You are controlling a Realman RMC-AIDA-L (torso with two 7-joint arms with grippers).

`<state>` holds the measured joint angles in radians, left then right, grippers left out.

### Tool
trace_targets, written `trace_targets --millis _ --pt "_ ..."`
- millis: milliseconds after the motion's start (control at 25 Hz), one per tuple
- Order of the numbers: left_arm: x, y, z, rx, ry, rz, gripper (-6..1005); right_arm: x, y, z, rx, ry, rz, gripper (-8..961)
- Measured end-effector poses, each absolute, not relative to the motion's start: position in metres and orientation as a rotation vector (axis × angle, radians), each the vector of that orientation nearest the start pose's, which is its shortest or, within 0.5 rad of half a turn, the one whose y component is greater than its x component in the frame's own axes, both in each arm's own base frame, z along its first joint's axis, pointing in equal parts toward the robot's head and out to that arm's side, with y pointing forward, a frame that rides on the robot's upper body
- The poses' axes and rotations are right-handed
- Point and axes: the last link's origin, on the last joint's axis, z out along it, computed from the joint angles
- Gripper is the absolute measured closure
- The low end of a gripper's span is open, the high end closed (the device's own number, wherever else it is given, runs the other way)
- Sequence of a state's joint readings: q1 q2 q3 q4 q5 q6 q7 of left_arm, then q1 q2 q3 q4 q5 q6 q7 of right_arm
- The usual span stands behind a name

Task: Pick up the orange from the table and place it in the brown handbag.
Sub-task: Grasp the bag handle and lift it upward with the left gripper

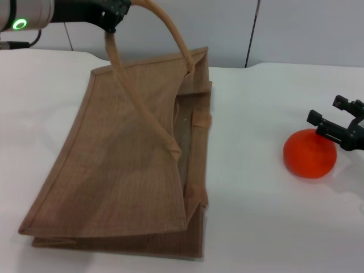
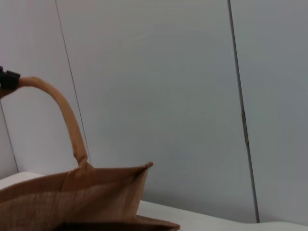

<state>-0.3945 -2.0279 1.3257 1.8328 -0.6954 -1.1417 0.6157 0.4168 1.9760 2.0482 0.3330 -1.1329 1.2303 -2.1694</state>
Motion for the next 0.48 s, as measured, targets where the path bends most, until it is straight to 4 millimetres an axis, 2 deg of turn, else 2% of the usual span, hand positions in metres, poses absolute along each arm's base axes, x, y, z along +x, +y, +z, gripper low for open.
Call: trace_targets --millis 480 --pt "-0.117 0.371 0.106 -2.212 -0.447 -0.164 876 0.326 0.331 0.004 -2.262 0.671 0.733 78"
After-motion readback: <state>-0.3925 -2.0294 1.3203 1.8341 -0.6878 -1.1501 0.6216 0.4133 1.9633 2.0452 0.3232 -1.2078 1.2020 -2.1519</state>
